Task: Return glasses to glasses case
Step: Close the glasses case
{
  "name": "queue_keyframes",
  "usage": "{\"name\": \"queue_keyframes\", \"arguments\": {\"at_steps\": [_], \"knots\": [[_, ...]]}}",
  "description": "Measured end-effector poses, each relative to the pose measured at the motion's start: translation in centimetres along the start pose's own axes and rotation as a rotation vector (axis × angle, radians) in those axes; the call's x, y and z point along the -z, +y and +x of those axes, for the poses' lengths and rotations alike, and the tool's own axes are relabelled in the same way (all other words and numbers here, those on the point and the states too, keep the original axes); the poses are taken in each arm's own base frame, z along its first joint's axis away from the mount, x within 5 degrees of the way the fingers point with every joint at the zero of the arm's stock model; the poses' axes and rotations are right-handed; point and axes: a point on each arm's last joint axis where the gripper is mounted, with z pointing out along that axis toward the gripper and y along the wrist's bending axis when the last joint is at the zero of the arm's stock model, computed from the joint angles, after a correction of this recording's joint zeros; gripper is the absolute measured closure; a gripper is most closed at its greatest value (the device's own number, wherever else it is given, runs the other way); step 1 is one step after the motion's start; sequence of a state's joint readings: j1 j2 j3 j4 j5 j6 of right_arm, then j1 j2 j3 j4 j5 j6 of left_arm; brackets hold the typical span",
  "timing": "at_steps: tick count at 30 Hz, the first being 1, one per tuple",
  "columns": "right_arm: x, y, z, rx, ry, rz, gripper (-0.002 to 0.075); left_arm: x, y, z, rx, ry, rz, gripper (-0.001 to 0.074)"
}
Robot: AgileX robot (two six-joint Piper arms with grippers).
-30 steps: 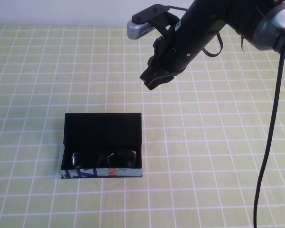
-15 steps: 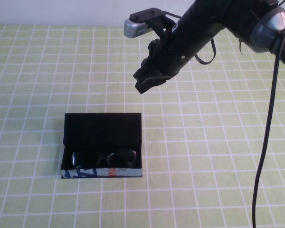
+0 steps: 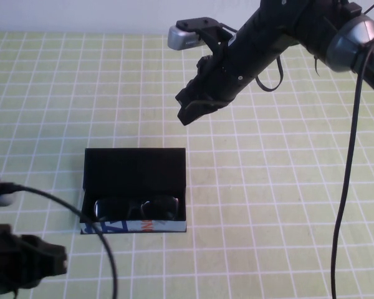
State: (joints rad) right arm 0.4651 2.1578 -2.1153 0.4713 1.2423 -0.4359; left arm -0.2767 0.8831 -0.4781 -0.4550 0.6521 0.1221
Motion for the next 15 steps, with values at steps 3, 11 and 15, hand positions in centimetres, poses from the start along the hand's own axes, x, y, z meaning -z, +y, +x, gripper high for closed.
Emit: {"name": "queue_keyframes", "arguments": {"at_steps": [3,11,15], "knots": [[0.3,-0.6,0.1,-0.028,-0.005,0.008,0.0737,-2.2,-0.4,-0.7,-0.034,0.084,0.074,0.0737],[-0.7,-4.4,1.1,-0.169,0.005,0.004,0.0737,-7.6,-0.5,-1.9,-0.090,0.123,0.226,0.0737],[-2.1,-5.0,1.4,-0.195,0.024,-0.018,0.0737,-9.8,-0.1,-2.1,-0.084,0.108,0.250,0.0737]]}}
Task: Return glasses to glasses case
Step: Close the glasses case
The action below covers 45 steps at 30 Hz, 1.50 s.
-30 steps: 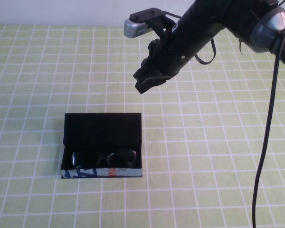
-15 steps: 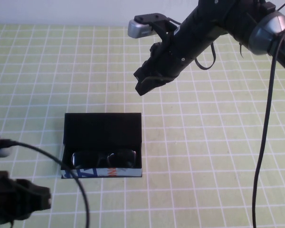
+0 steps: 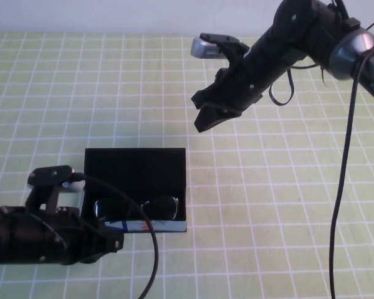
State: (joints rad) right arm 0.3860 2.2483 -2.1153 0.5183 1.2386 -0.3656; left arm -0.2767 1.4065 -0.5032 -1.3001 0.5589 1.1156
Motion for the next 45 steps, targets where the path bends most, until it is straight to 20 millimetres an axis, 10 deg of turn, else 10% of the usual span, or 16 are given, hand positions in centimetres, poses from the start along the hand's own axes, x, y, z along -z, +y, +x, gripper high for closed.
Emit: {"name": "queue_keyframes", "arguments": {"at_steps": [25,45], "knots": [[-6.8,-3.7,1.0,-0.120,0.035,-0.061,0.0737,-2.6,1.9,-0.3,0.002,-0.031,-0.040,0.0737],[-6.8,-2.6,0.9,-0.084,0.025,-0.191,0.0737,-2.6,1.9,-0.3,0.001,-0.032,-0.040,0.0737]]}}
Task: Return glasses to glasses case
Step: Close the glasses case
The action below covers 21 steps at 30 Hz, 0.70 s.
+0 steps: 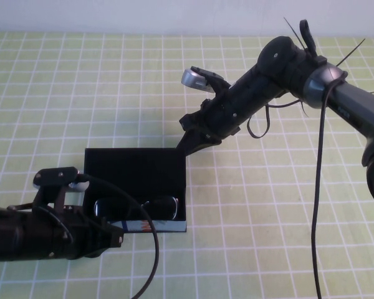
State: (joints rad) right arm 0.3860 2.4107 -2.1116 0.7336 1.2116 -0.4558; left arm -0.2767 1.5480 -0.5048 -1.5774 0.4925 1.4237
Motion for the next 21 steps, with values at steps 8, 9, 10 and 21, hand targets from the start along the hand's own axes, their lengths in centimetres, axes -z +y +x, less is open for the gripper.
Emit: {"name": "queue_keyframes", "arguments": {"at_steps": [8,9,10,21], "knots": [[1.9,2.1,0.2,0.046,-0.014,0.004,0.0737,0.0,0.0,0.0,-0.001,-0.001,0.000,0.0737],[1.9,2.4,0.4,0.057,-0.009,0.002,0.0737,0.0,0.0,0.0,-0.001,-0.001,0.000,0.0737],[1.7,2.5,0.6,0.062,0.001,-0.001,0.0737,0.0,0.0,0.0,-0.003,-0.001,0.000,0.0737],[1.7,4.1,2.9,0.081,0.062,-0.015,0.0737,0.0,0.0,0.0,-0.003,-0.001,0.000,0.0737]]}}
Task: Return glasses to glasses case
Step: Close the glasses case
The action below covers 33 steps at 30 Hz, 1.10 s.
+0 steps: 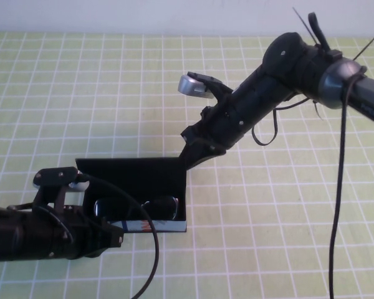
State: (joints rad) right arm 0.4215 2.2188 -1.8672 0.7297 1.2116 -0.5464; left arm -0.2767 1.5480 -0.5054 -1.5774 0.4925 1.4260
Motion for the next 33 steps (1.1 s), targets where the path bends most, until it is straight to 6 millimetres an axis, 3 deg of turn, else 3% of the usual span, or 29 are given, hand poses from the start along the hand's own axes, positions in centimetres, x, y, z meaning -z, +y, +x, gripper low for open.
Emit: {"name": "queue_keyframes", "arguments": {"at_steps": [5,14,21,29,33], "knots": [[0.5,1.5,2.0,0.012,0.039,-0.011,0.0737,0.0,0.0,0.0,-0.002,0.002,0.000,0.0737],[-2.6,2.7,4.6,0.014,0.150,-0.049,0.0737,2.0,-1.4,0.1,-0.045,0.026,0.030,0.0737],[-3.3,3.1,4.8,0.012,0.166,-0.053,0.0737,6.0,-3.6,-0.1,-0.142,-0.047,0.041,0.0737],[-3.6,2.8,4.8,-0.005,0.174,-0.051,0.0737,12.0,-6.8,0.1,-0.307,-0.303,0.052,0.0737],[-2.4,3.8,4.6,0.015,0.148,-0.045,0.0737,15.2,-7.8,1.0,-0.376,-0.485,0.008,0.0737]]}}
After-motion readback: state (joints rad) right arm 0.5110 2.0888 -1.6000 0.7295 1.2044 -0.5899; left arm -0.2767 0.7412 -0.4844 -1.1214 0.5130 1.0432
